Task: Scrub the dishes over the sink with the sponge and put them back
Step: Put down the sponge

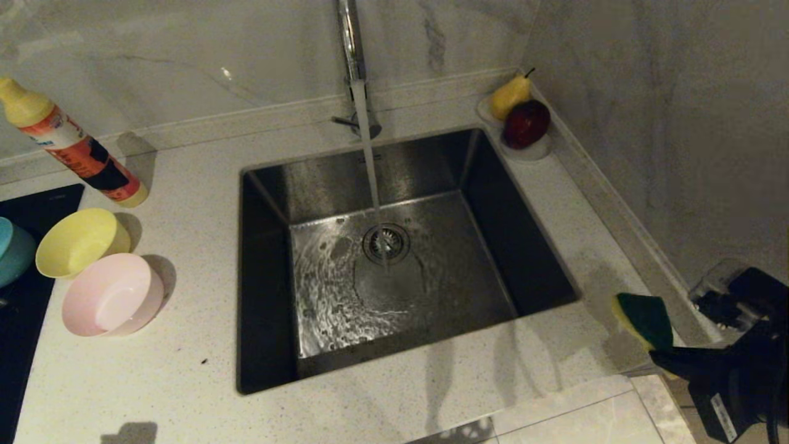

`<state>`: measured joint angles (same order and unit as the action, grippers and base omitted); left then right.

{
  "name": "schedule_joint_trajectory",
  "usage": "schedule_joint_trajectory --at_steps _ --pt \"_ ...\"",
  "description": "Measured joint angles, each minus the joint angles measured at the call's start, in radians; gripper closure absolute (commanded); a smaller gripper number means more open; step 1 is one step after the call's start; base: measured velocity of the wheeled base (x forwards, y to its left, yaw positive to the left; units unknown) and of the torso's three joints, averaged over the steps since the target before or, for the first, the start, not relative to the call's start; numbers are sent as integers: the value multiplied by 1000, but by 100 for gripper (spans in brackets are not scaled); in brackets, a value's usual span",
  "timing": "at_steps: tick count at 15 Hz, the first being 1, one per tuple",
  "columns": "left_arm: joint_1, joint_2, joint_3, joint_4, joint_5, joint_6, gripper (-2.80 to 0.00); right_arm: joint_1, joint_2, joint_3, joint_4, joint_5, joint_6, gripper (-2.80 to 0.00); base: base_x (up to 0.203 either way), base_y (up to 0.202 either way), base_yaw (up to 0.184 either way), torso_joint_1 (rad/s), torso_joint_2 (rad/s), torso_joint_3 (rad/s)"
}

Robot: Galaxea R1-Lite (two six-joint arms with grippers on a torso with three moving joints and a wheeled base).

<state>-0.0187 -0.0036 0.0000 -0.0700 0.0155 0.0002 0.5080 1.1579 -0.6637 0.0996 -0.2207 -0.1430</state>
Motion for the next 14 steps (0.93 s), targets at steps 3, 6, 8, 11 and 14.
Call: schedule_joint_trajectory --at_steps 3,6,8,11,14 --pt "0 0 0 0 0 0 0 8 23 22 -16 -60 -36 0 0 0 0 0 0 0" --pt "0 0 0 0 0 0 0 -44 86 56 -149 -55 -83 0 0 0 0 0 0 0" --pt "0 0 0 0 0 0 0 -106 154 77 -287 -22 -119 0 0 0 0 0 0 0" --pt "0 0 0 0 1 0 0 -175 238 72 -378 31 -136 0 0 0 0 0 0 0" --pt "0 0 0 0 0 0 0 -229 306 37 -388 61 -135 0 0 0 0 0 0 0"
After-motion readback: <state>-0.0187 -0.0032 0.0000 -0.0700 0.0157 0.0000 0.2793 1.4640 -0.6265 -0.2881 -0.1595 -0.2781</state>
